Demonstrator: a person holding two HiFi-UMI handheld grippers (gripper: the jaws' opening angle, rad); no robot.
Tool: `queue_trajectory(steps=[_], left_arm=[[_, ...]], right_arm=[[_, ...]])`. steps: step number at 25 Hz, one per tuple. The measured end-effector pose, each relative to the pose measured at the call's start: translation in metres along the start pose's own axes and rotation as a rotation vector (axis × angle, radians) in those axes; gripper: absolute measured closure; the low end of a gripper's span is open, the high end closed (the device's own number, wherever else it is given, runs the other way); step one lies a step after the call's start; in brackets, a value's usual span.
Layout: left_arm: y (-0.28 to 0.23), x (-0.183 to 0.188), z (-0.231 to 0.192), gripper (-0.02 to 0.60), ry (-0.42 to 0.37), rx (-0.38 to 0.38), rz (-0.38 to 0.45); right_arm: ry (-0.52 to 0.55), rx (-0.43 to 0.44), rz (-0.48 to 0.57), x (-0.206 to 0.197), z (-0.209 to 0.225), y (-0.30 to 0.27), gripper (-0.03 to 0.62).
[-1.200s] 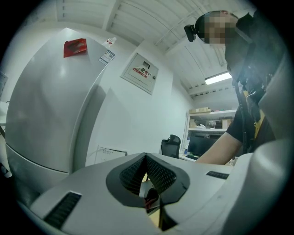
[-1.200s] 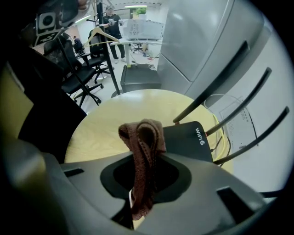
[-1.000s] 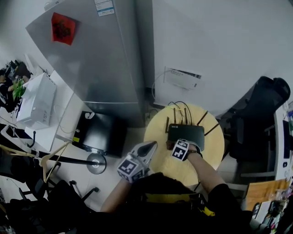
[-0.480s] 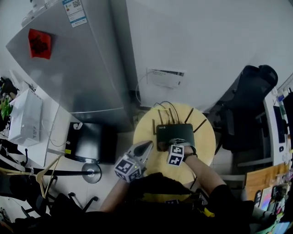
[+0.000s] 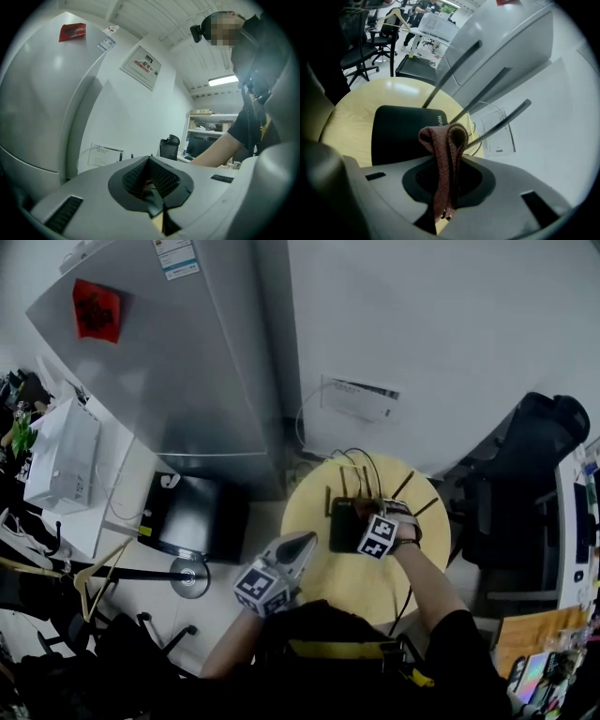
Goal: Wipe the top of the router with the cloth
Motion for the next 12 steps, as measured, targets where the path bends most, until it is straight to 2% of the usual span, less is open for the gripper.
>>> queue_trajectory(steps=[6, 9, 12], left_arm=[[0.028, -0.009, -0.006, 0.584, 0.027, 0.129, -0.015], [0.038, -0.010, -0.006, 0.584, 0.033, 0.165, -0.019], [0.045, -0.012, -0.003, 0.584, 0.039, 0.178, -0.024]], right_arm=[[0.035, 0.014, -0.037, 0.010, 0.009, -0.027, 0.531], [0.044, 0.001, -0.065, 0.004, 0.002, -0.037, 0.531], [0.058, 0.030, -0.075, -0.003, -0.016, -0.040, 0.531]])
Point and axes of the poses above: the fingertips, and each gripper's own axes: y backward along the fingers, z to its right, x out of its top, the point moved 5 cm from there along y, backward along the fingers, and after that the axes turned 12 degrees about -y, right-handed, at the moved point
